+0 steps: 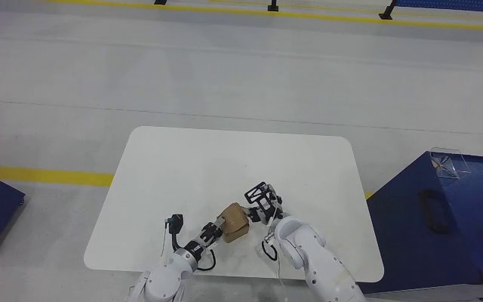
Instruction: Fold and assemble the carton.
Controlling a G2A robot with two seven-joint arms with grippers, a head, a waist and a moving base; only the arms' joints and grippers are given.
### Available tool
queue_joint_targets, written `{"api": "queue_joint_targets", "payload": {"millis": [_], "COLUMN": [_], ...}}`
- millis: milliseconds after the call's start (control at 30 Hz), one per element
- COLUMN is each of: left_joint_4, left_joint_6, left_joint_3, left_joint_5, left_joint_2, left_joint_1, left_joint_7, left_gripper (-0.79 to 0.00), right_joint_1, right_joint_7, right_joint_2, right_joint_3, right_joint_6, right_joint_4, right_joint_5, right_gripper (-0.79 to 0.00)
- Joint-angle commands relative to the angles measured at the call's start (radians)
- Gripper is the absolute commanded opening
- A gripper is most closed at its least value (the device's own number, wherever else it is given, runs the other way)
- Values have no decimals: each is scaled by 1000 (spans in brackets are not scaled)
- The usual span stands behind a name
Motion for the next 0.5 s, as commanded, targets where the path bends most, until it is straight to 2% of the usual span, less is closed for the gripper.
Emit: {"api": "queue_joint_targets", "payload": {"millis": [0,367,467], "left_joint_4": [0,-2,-2], "left_joint_6": [4,7,7], "left_joint_3": [3,25,26], "left_joint_5": [13,45,44], "left_joint_2": [2,9,12], "left_joint_1": [-2,0,1], "left_joint_7": [7,51,54], "left_gripper": [-459,-440,-409], "right_joint_1": [2,13,10], "right_joint_7": [4,5,12], "right_joint_2": [-1,-7,-5], "right_joint_3": [-4,3,19], "right_joint_6": [1,56,59], "right_joint_4": [3,28,27], "right_joint_5": [-7,-27,-23], "right_gripper": [0,0,0]}}
